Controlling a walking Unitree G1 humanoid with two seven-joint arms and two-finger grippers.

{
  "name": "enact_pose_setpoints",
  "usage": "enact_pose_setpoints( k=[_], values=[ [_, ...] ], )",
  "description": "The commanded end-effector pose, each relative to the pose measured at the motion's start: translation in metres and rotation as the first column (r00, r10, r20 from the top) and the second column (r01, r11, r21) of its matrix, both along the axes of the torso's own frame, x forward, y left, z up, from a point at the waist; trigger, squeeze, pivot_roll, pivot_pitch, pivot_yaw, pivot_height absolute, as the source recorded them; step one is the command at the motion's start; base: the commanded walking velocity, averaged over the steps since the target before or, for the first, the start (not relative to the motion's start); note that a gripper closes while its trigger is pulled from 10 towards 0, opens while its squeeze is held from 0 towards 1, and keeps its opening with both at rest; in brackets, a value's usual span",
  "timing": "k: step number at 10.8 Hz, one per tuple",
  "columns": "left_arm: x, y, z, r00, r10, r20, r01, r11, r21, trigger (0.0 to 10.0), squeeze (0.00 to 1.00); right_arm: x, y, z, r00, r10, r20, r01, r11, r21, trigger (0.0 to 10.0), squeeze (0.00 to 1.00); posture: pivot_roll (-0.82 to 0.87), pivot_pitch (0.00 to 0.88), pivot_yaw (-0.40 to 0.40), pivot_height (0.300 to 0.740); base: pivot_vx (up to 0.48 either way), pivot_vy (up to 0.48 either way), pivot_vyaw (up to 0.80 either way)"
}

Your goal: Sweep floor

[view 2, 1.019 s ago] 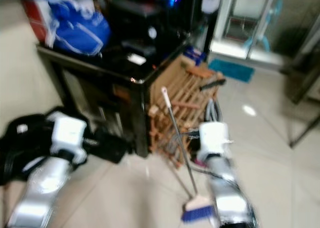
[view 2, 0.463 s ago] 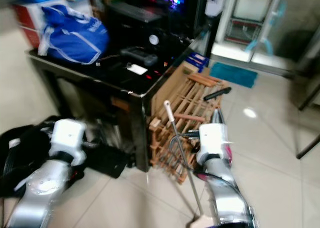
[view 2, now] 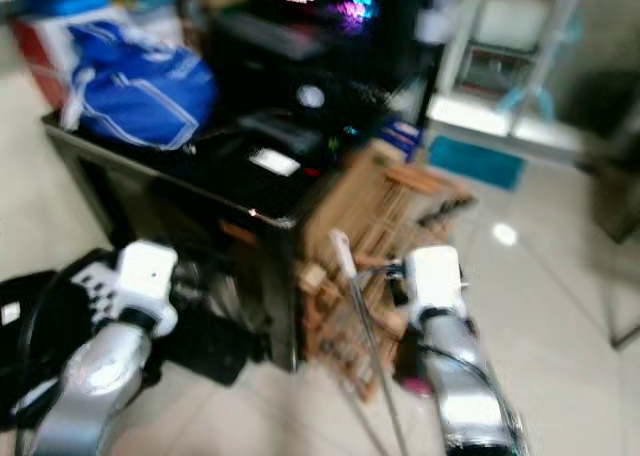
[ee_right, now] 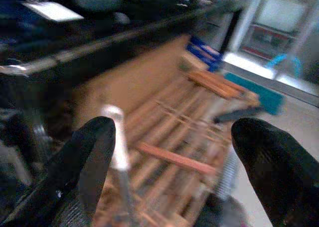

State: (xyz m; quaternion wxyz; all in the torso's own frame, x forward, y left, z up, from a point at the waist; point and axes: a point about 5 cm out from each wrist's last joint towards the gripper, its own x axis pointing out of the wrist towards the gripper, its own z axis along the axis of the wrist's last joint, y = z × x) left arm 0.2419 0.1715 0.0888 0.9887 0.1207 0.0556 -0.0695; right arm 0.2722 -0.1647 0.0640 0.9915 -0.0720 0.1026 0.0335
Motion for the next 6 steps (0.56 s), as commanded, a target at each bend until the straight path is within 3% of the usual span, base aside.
enact_pose_setpoints(
  k=[1,4,6],
  values=[
    [-0.001,-0.005,0.002,1.0,-0.017,0.011,0.017,1.0,-0.016,10.0,0.0,0.0,-0.014,-0.001,0.999,-0.031,-0.01,0.031,0.999,-0.032,10.0,0.0,-0.04,0.0,0.008,0.74,0.0,0.0,0.0],
    [-0.013,-0.002,-0.016,0.996,-0.046,-0.074,0.046,0.999,0.001,10.0,0.0,0.001,-0.024,-0.004,0.999,-0.027,-0.04,0.027,1.0,0.005,10.0,0.0,-0.04,0.0,0.003,0.74,0.0,0.0,0.0],
    [-0.017,0.001,-0.024,0.992,-0.036,-0.12,0.039,0.999,0.017,10.0,0.0,0.004,-0.025,-0.012,0.993,0.012,-0.119,-0.016,0.999,-0.03,10.0,0.0,-0.04,0.0,-0.003,0.74,0.0,0.0,0.0]
  ],
)
